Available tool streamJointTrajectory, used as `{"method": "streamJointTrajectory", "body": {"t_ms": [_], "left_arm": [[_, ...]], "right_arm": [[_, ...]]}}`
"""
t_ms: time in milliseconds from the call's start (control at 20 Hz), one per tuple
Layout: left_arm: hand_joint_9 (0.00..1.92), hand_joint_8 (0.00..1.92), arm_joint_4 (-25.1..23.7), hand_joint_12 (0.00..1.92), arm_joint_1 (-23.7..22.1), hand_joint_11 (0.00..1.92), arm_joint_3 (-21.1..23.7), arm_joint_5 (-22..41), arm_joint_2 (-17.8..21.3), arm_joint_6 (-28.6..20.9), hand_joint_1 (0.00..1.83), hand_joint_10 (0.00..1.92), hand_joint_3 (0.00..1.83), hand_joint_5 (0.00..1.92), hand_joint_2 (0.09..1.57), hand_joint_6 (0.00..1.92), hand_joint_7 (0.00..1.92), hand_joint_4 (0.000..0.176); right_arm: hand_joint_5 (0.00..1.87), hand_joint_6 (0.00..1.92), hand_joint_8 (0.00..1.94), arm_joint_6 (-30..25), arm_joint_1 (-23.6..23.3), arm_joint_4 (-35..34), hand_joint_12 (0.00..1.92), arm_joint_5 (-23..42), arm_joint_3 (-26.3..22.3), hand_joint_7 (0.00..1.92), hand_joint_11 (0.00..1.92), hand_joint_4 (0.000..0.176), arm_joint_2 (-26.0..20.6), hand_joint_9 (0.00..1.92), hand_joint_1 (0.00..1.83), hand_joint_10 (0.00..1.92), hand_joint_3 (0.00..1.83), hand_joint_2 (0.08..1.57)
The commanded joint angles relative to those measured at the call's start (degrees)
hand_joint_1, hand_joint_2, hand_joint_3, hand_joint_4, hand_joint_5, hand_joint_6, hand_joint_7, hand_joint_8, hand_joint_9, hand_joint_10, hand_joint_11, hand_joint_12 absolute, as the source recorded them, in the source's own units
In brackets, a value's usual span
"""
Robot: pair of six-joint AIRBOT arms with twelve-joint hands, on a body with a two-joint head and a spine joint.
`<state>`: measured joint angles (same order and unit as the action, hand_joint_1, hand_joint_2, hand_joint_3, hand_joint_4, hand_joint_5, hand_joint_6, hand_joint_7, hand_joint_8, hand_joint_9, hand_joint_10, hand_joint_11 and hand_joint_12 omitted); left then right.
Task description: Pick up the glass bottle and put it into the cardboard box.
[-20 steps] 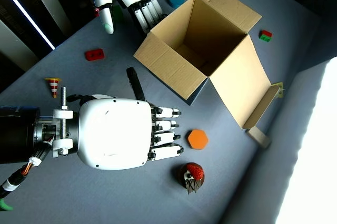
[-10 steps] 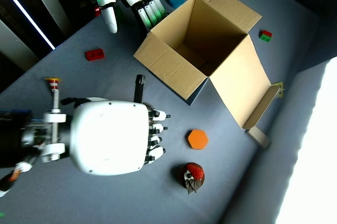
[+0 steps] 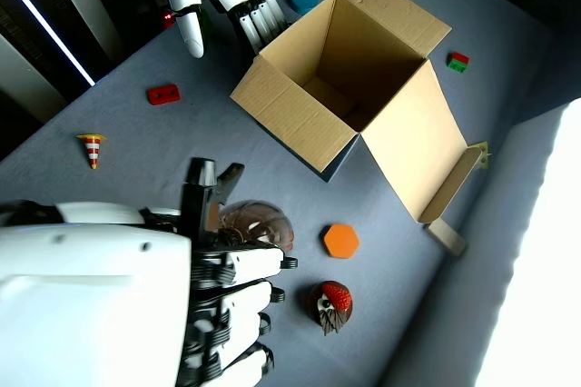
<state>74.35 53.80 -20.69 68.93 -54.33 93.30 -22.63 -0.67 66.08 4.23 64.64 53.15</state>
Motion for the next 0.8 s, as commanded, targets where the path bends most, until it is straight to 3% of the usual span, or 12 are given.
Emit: {"method": "streamJointTrajectory", "body": {"t_ms": [0,200,600,650,750], "left_arm": [[0.03,0.00,-3.84,0.00,-0.42,0.00,-0.20,3.33,0.37,-0.42,0.02,0.00,0.00,0.09,1.26,0.00,0.05,0.005],[0.03,0.00,-3.83,0.00,-0.34,0.00,-0.14,2.92,0.75,-0.42,0.02,0.00,0.00,0.09,1.26,0.00,0.05,0.005],[0.03,0.00,-3.80,0.00,0.32,0.00,0.55,2.36,1.53,-0.42,0.02,0.00,0.00,0.09,1.26,0.00,0.06,0.005],[0.03,0.00,-3.79,0.00,0.37,0.00,0.62,2.36,1.52,-0.42,0.02,0.00,0.00,0.09,1.26,0.00,0.06,0.005],[0.03,0.00,-3.79,0.00,0.38,0.00,0.63,2.36,1.52,-0.42,0.02,0.00,0.00,0.09,1.26,0.00,0.06,0.005]], "right_arm": [[0.89,1.12,0.96,-0.56,-1.67,-0.89,1.51,3.51,-0.61,1.05,0.70,0.000,-0.31,0.94,1.22,1.00,0.00,1.12],[0.88,1.14,0.94,-2.20,-3.64,-1.66,1.51,6.80,-1.69,1.06,0.71,0.000,-0.53,0.94,1.22,1.00,0.00,1.12],[0.88,1.13,0.95,4.04,-3.21,-13.34,1.51,15.40,-1.79,1.06,0.70,0.000,-0.33,0.94,1.22,1.00,0.00,1.13],[0.87,1.13,0.89,7.06,-2.93,-16.31,1.52,16.45,-1.84,1.07,0.70,0.000,-0.19,0.86,1.34,1.24,0.00,1.12],[0.87,1.13,0.88,11.20,-2.49,-20.28,1.53,17.63,-1.86,1.07,0.69,0.000,0.43,0.84,1.37,1.30,0.00,1.12]]}}
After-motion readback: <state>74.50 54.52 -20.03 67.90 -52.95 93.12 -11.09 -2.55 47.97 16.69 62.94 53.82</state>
